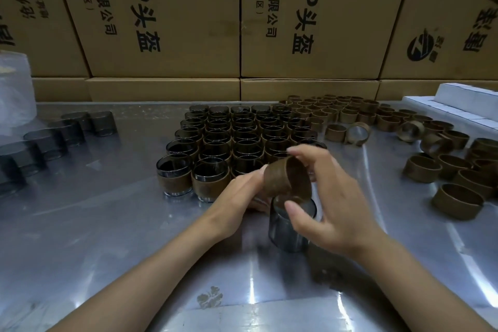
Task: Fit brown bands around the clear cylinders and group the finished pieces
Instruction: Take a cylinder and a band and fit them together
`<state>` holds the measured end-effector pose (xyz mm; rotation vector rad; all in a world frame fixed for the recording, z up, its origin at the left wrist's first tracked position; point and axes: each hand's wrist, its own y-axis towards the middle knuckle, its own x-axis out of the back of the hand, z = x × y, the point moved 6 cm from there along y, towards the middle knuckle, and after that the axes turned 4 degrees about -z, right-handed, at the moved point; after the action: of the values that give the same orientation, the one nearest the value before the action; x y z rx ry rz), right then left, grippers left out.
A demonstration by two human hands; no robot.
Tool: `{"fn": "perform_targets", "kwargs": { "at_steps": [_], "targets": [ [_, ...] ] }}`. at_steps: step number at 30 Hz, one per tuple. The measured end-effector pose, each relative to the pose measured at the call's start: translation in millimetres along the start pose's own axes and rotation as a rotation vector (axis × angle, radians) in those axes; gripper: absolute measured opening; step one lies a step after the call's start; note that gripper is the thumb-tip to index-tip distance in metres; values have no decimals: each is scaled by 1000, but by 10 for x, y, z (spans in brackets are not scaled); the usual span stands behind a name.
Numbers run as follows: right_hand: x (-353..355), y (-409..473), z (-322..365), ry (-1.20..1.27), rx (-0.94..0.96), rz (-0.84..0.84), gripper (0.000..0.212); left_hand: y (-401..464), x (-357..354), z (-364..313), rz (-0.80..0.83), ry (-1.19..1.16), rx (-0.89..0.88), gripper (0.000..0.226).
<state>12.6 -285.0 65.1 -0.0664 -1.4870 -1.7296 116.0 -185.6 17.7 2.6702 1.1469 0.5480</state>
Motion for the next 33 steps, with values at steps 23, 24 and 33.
{"fn": "perform_targets", "kwargs": {
  "at_steps": [23, 24, 33],
  "targets": [
    [-42, -156, -118, 123, -172, 170, 55, -225, -227, -111, 382, -57, 53, 73],
    [-40, -158, -131, 137, -182, 166, 54, -212, -213, -92, 378, -28, 54, 79],
    [-138, -187, -196, 217, -258, 217, 61, -98, -111, -1, 190, 23, 46, 63]
  ]
}}
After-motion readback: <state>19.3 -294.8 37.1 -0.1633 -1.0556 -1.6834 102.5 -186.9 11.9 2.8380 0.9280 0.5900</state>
